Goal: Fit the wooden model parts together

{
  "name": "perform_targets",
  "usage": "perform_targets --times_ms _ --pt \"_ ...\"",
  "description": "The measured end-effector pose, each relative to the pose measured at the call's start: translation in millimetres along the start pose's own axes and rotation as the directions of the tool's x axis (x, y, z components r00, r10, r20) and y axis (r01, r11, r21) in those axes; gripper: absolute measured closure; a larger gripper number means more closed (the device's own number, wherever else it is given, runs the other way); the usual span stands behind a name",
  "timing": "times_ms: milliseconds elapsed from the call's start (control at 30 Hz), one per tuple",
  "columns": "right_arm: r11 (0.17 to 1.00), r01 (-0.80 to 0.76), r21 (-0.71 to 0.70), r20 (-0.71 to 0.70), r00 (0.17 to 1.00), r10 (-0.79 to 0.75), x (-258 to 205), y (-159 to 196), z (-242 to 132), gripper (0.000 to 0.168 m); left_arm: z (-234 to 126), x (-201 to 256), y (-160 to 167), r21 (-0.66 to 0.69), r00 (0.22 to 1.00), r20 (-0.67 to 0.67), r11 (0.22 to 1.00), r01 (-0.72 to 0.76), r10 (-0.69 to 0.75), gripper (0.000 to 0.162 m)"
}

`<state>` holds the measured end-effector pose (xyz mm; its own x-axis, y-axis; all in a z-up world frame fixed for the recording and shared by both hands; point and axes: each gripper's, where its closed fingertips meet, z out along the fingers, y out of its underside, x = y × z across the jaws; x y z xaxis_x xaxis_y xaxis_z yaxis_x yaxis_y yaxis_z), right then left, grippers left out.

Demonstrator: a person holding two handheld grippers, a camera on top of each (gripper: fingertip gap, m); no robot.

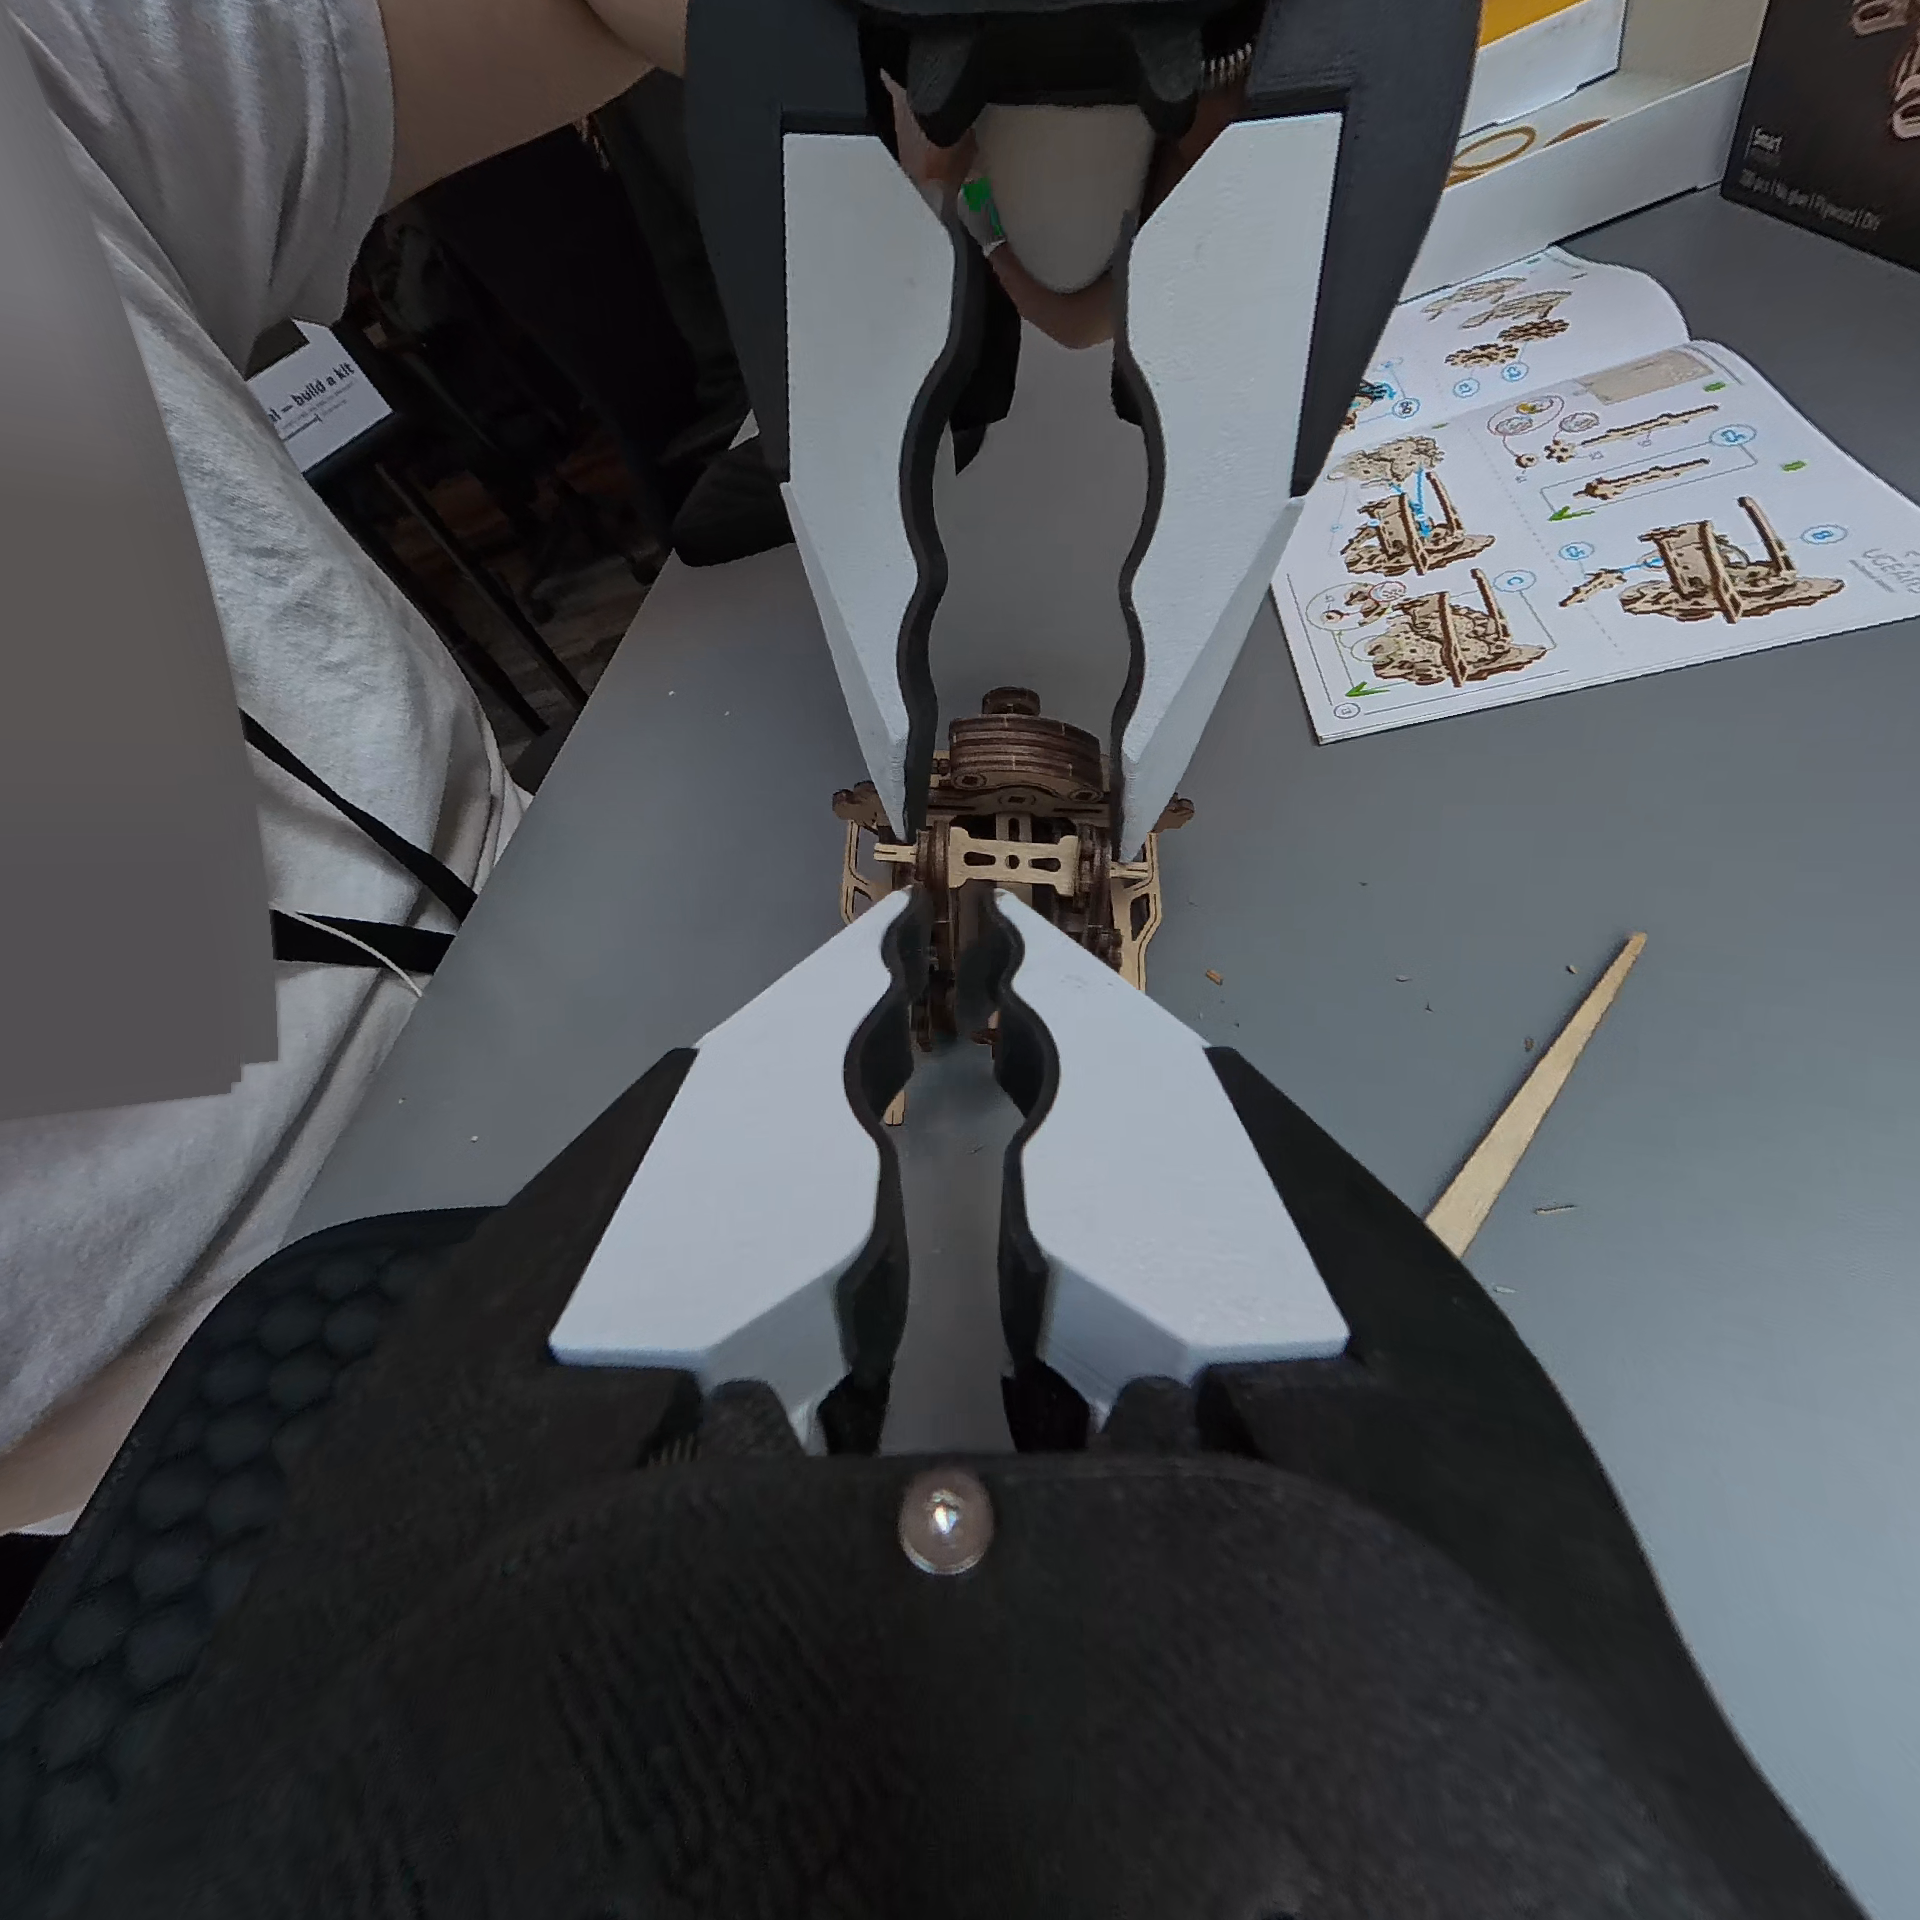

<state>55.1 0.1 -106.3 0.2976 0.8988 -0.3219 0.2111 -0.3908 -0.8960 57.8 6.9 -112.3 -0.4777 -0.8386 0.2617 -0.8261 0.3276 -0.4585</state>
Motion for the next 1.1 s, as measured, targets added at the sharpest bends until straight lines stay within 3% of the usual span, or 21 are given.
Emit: perform_targets --times_ms 33,433,767,967,1100 --pt "1.0 0.02 0.007 0.006 1.0 -0.02 -2.4 -1.5 0.6 0.168 -0.1 -0.4 0.0 0.0 1.0 0.001 1.0 0.001 -0.001 0.127" --pt "0.998 0.067 -0.007 -0.005 0.998 -0.067 -4.0 -1.4 1.1 0.168 0.0 -1.9 0.2 0.01 1.0 0.022 1.0 -0.009 0.009 0.127" --pt "0.999 0.007 0.033 -0.057 0.998 -0.005 12.4 -7.3 -0.9 0.136 -1.6 -3.9 2.1 -0.001 0.999 0.041 1.0 -0.025 0.025 0.127" --pt "1.0 0.015 -0.002 -0.09 0.996 -0.015 20.5 -5.9 -0.5 0.126 -1.6 -4.7 2.2 -0.005 0.999 0.045 1.0 -0.029 0.03 0.127" --pt "1.0 0.017 -0.016 -0.081 0.997 -0.019 19.5 -5.5 1.2 0.129 -1.7 -5.0 2.2 -0.014 0.998 0.048 0.999 -0.038 0.038 0.128"
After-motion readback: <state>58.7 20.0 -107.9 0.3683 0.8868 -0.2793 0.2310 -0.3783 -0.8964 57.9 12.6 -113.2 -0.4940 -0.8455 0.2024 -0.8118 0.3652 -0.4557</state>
